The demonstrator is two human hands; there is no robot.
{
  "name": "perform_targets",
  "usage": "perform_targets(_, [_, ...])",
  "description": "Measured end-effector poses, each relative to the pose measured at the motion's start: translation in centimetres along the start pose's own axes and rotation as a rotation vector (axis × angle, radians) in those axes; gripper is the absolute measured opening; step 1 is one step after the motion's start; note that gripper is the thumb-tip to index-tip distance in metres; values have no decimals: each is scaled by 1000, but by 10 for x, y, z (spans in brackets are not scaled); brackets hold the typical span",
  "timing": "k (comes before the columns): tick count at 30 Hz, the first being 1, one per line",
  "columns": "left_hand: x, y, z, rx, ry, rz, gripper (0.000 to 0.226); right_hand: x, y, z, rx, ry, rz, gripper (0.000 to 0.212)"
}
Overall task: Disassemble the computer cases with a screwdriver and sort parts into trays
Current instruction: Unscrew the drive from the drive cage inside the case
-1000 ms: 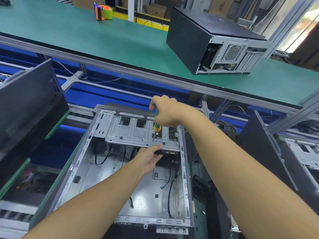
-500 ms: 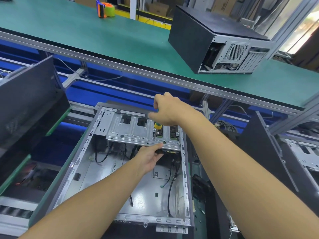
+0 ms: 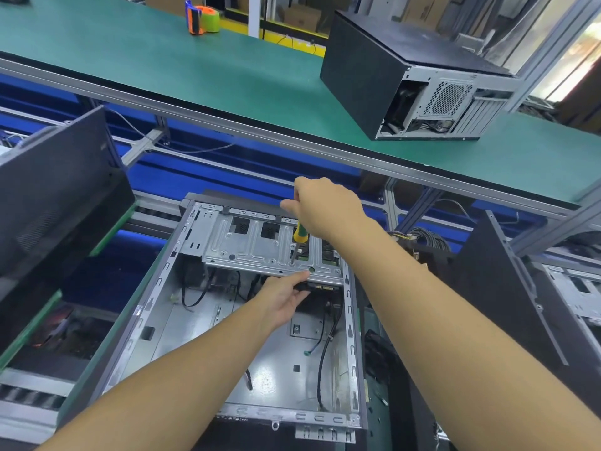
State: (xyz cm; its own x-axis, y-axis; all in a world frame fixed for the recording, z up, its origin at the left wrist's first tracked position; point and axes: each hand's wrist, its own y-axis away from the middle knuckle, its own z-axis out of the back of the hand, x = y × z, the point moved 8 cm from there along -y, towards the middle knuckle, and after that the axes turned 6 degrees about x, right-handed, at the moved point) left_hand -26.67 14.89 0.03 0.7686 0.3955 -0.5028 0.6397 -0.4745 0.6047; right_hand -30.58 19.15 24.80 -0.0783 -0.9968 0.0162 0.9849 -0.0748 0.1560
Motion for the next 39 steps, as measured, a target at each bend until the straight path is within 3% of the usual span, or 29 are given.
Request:
perform_targets(2, [1,0,0,9,1,2,43,3,0,-1,29,-92,55,12])
perform_targets(6, [2,-1,1,20,3,7,42,5,1,-7,210,-236,101,26])
perform_targets(11, [1,-1,0,6,-10,0,32,0,1,0,-23,10,-7,38])
perform_targets(15, [0,-1,1,8,-16,-3,38,2,2,1,-55,-162,51,14])
perform_targets(27, [0,-3,3,4,-49,-12,52,-34,18,37,-180,-291,-10,5])
perform_targets(32, [-7,18,9,-7,-413,74,62,-52,26,35,-200,-345,-51,8])
perform_targets(36, [-32,46,12,11,-1006,108,44,-60,28,35,-206,-371,-60,8])
perform_targets(39, [-74,63,1,-118,-1369,-173,48,-63,29,36,-211,-403,-58,6])
